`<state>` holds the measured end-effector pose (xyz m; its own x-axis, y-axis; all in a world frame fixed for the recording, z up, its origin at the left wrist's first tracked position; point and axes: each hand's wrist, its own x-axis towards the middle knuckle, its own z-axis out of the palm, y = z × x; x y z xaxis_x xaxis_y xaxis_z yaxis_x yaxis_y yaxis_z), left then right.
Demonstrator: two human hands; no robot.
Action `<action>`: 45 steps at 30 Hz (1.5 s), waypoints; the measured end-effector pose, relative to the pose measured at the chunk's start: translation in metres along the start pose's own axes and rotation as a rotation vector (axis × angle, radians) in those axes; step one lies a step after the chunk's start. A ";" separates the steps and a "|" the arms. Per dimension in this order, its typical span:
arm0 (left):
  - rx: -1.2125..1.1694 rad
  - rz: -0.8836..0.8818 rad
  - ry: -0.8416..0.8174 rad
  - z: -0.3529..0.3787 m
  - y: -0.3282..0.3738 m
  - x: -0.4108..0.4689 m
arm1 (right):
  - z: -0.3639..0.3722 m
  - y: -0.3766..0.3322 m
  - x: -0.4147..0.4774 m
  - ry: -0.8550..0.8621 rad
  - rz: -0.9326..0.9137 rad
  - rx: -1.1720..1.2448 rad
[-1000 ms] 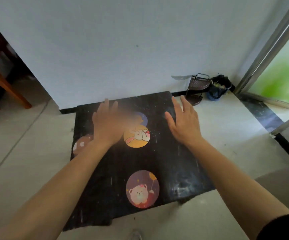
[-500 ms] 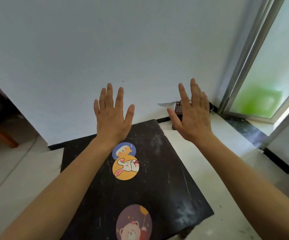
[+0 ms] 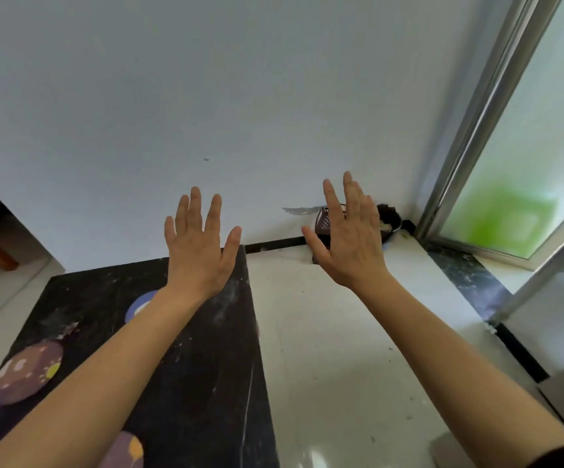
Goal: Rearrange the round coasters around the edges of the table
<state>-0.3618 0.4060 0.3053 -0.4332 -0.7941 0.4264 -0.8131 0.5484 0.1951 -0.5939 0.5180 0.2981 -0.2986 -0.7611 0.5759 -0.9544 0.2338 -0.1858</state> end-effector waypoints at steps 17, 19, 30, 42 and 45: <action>0.072 -0.301 -0.084 0.125 0.023 0.087 | 0.142 0.090 0.136 -0.258 -0.241 0.080; 0.077 -0.363 -0.114 0.138 0.005 0.104 | 0.167 0.078 0.162 -0.312 -0.272 0.080; 0.148 -0.688 -0.202 0.142 -0.104 0.107 | 0.275 -0.051 0.251 -0.495 -0.510 0.184; -0.145 -1.619 -0.035 0.197 -0.212 0.029 | 0.439 -0.230 0.235 -0.894 -0.936 0.410; -0.214 -1.898 0.041 0.223 -0.227 0.010 | 0.482 -0.262 0.206 -1.119 -1.025 0.456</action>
<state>-0.2685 0.2157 0.0681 0.8518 -0.2978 -0.4311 -0.0820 -0.8884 0.4517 -0.4020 0.0080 0.0818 0.7962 -0.5662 -0.2135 -0.5963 -0.6744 -0.4353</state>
